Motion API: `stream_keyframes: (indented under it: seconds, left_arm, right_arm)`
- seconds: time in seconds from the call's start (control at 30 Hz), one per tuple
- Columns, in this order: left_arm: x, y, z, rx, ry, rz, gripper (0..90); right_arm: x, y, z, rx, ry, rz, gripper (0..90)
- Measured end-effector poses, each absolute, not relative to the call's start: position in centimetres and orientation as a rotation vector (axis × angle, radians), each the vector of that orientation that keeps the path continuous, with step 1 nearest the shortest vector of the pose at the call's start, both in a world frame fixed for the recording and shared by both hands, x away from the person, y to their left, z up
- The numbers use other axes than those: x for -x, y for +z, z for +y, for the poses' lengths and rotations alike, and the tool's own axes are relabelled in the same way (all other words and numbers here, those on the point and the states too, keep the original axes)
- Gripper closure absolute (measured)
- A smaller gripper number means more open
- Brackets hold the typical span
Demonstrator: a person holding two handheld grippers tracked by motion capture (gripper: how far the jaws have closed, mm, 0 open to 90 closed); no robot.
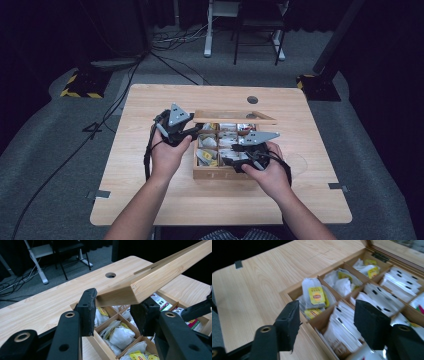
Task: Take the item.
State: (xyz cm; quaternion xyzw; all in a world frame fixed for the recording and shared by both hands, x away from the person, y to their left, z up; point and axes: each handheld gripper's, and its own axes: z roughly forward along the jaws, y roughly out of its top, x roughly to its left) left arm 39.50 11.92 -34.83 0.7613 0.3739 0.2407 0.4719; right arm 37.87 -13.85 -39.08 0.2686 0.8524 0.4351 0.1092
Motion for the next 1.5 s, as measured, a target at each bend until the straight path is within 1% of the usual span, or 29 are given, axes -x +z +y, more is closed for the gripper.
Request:
stream_keyframes:
  seconds: [0.13, 0.47, 0.67, 1.0, 1.1, 1.13, 1.17, 1.2, 1.23, 1.37, 1.43, 1.5]
  left_arm:
    - [-39.5, -34.8, 11.7, -1.873, 0.603, 0.913, 55.9]
    - [-39.9, -35.0, 11.9, -1.875, 0.583, 0.905, 53.9]
    - [-39.9, -35.0, 11.9, -1.878, 0.587, 0.901, 54.0]
    - [-39.9, -35.0, 11.8, -1.881, 0.587, 0.901, 54.0]
    - [-39.9, -35.0, 11.8, -1.882, 0.587, 0.901, 54.0]
    - [-39.9, -35.0, 11.8, -1.882, 0.588, 0.901, 54.0]
    - [-39.8, -35.0, 11.8, -1.882, 0.589, 0.902, 54.0]
    - [-39.9, -35.0, 11.8, -1.884, 0.591, 0.900, 54.0]
    - [-39.8, -35.0, 11.8, -1.884, 0.592, 0.901, 54.0]
    - [-39.8, -35.0, 11.8, -1.883, 0.591, 0.902, 54.0]
    - [-39.8, -35.0, 11.8, -1.883, 0.590, 0.903, 54.0]
    - [-39.8, -35.0, 11.8, -1.884, 0.592, 0.902, 54.0]
  right_arm:
    - [-38.3, -39.5, -12.6, -0.795, 1.280, 2.522, 43.8]
    - [-39.5, -41.1, -9.6, -0.773, 1.247, 2.564, 47.9]
    - [-40.0, -42.3, -7.9, -0.747, 1.222, 2.592, 49.4]
    - [-40.7, -43.8, -6.3, -0.745, 1.172, 2.605, 48.8]
    - [-40.7, -44.1, -6.1, -0.738, 1.150, 2.593, 50.1]
    - [-40.8, -44.1, -6.2, -0.740, 1.150, 2.594, 51.4]
    - [-40.8, -44.1, -6.2, -0.744, 1.151, 2.599, 54.8]
    - [-40.8, -44.1, -6.3, -0.729, 1.139, 2.613, 63.7]
    - [-40.8, -44.1, -6.3, -0.729, 1.139, 2.613, 63.7]
    - [-40.5, -43.8, -6.5, -0.706, 1.136, 2.607, 79.2]
    - [-40.3, -43.5, -6.6, -0.702, 1.135, 2.598, 83.9]
    - [-40.3, -43.2, -6.8, -0.699, 1.139, 2.590, 86.2]
